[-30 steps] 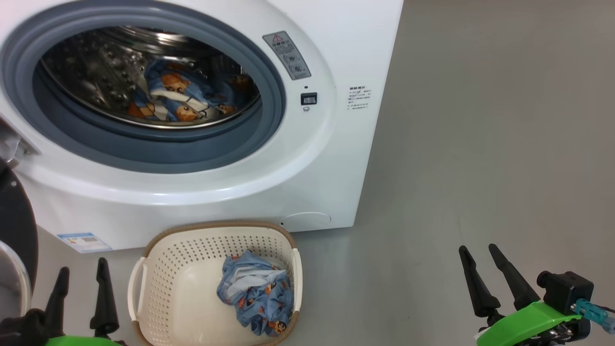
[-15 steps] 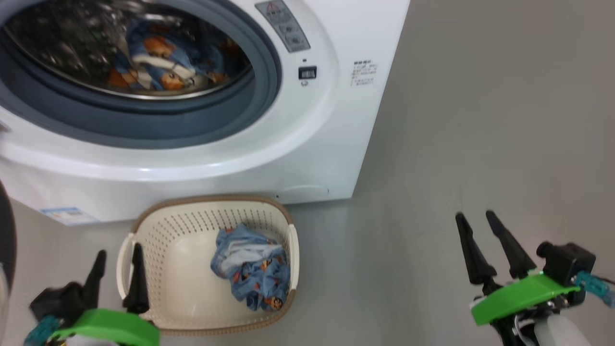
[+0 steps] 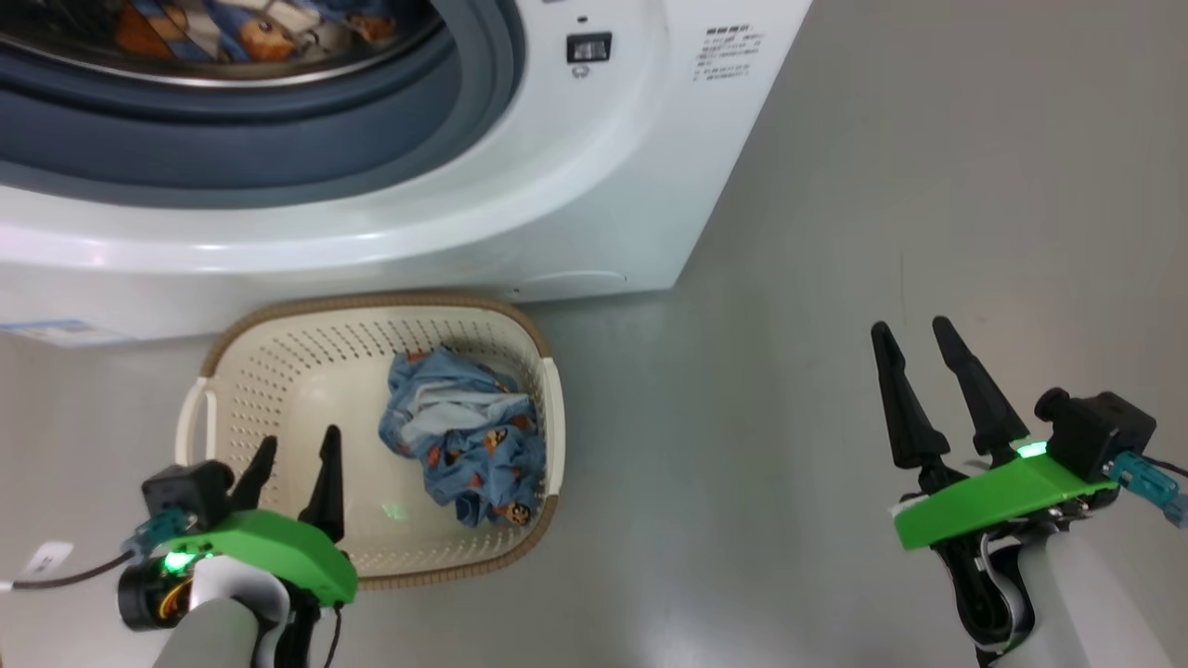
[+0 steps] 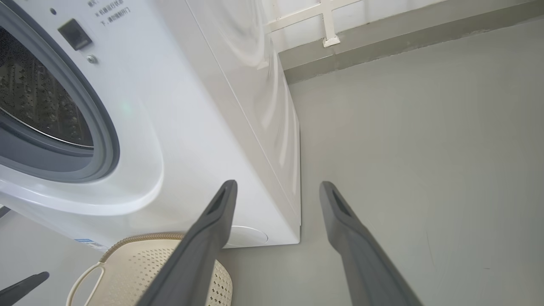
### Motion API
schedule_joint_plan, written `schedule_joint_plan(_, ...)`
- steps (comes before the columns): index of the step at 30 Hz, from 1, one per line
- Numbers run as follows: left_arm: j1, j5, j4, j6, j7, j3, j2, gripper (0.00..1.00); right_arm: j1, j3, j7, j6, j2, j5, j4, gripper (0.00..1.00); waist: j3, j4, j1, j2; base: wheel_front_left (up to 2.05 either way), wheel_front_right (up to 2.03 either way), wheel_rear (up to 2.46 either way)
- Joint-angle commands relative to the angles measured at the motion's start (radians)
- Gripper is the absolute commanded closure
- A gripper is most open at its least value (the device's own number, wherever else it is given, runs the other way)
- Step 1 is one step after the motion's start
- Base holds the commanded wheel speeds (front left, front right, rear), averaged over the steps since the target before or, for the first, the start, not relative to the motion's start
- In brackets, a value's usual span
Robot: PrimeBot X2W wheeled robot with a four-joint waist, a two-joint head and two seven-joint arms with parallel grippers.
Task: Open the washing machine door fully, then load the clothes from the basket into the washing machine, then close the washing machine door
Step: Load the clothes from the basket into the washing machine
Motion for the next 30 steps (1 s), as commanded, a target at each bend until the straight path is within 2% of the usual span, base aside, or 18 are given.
schedule_joint_plan(1, -0.039, -0.029, 0.033, -0.002, -0.006, -0.009, 0.027, 0.0, -0.017, 0.027, -0.005, 0.002, 0.007, -0.011, -0.026, 0.0, 0.057, -0.012, 0.0, -0.0001, 0.0, 0.0, 0.0)
schedule_joint_plan(5, -0.078, -0.065, 0.089, -0.002, -0.006, -0.071, 0.026, 0.0, -0.034, 0.033, -0.005, 0.002, 0.011, -0.014, -0.027, 0.0, 0.079, -0.019, 0.0, -0.0001, 0.0, 0.0, 0.0)
schedule_joint_plan(15, -0.19, -0.219, 0.211, -0.002, -0.006, -0.307, 0.026, 0.0, -0.078, 0.059, -0.005, 0.002, 0.027, -0.024, -0.029, 0.0, 0.16, -0.053, 0.0, -0.0001, 0.0, 0.0, 0.0)
schedule_joint_plan(30, -0.364, -0.488, 0.259, -0.002, 0.027, -0.662, 0.062, 0.0, -0.125, 0.064, -0.005, 0.002, 0.043, -0.042, -0.056, 0.0, 0.296, -0.097, 0.0, -0.0001, 0.0, 0.0, 0.0)
